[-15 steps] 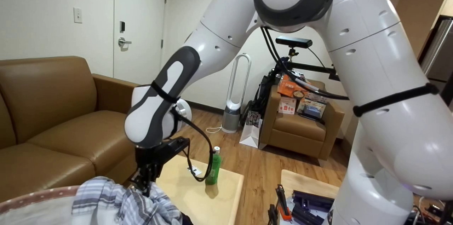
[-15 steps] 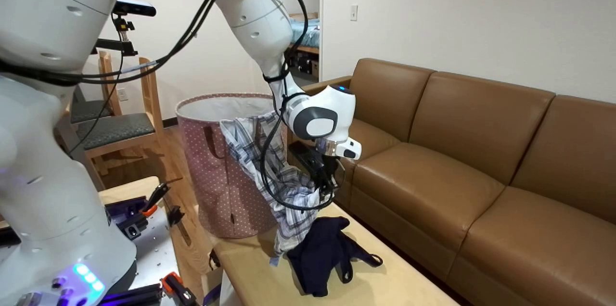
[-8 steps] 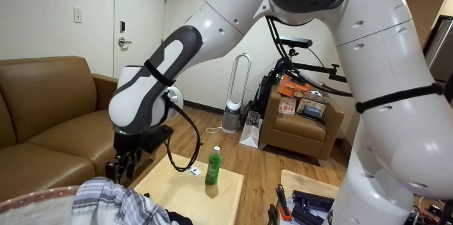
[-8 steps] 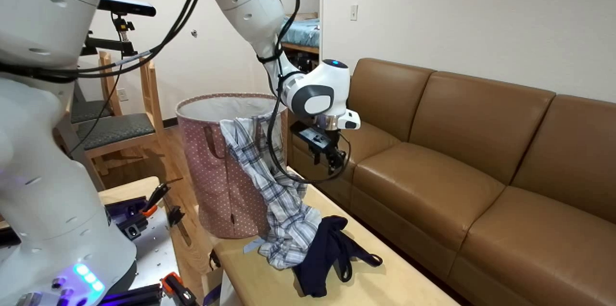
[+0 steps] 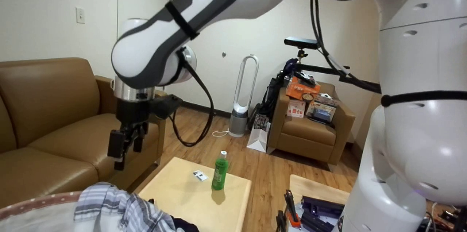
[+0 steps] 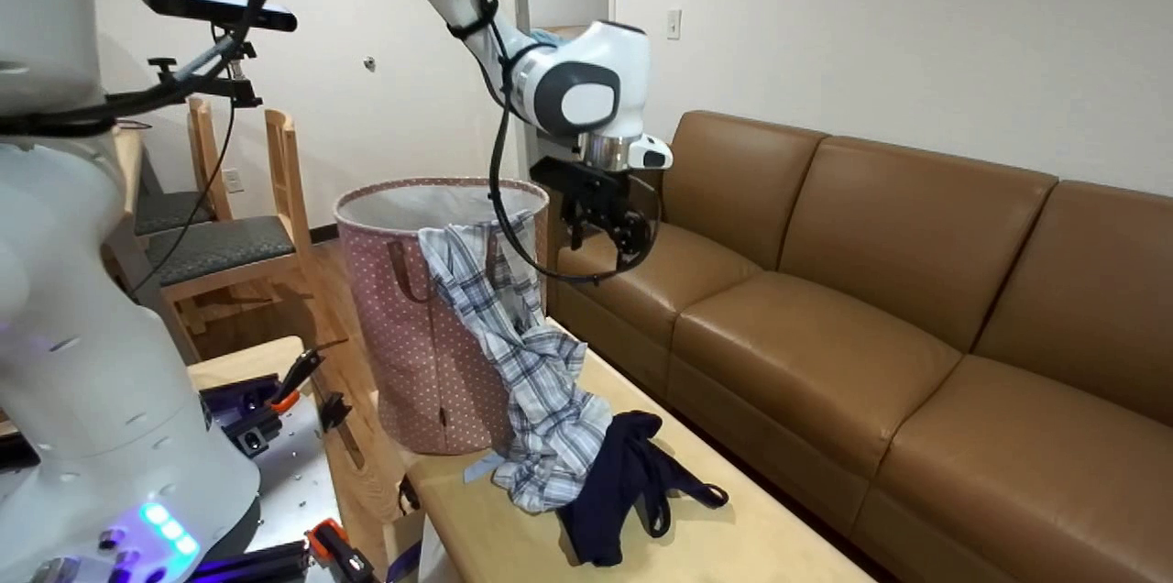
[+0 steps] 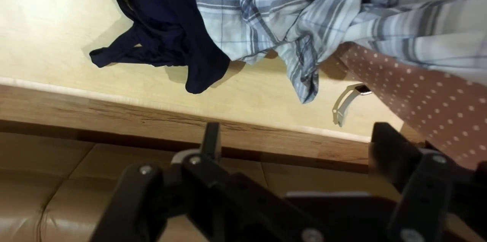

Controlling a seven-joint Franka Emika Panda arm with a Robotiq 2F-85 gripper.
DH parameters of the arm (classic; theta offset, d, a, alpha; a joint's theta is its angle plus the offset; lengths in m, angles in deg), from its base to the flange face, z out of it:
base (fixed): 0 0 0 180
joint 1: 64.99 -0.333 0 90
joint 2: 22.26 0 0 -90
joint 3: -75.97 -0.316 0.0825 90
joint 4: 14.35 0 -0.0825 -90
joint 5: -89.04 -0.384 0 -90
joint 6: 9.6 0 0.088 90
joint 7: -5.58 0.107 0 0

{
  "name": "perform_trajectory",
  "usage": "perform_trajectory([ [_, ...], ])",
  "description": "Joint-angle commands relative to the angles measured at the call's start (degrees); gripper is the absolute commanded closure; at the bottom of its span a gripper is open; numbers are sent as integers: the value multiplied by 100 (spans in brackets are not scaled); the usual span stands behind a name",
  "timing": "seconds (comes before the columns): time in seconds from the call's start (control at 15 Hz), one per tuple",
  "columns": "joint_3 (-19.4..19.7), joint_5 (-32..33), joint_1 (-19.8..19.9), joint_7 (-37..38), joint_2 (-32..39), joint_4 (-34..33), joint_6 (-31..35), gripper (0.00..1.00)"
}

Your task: Remove the checkered shirt from the pink laundry bag

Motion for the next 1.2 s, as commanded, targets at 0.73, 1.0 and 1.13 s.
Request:
perform_trajectory([
  [0.73, -90, -145, -1234, -938, -1060, 154, -1628, 0],
  [1.0, -155, -99, -1304, -1410, -823, 177, -1611, 0],
  [1.13, -188, -96, -1301, -1495, -727, 185, -1599, 0],
])
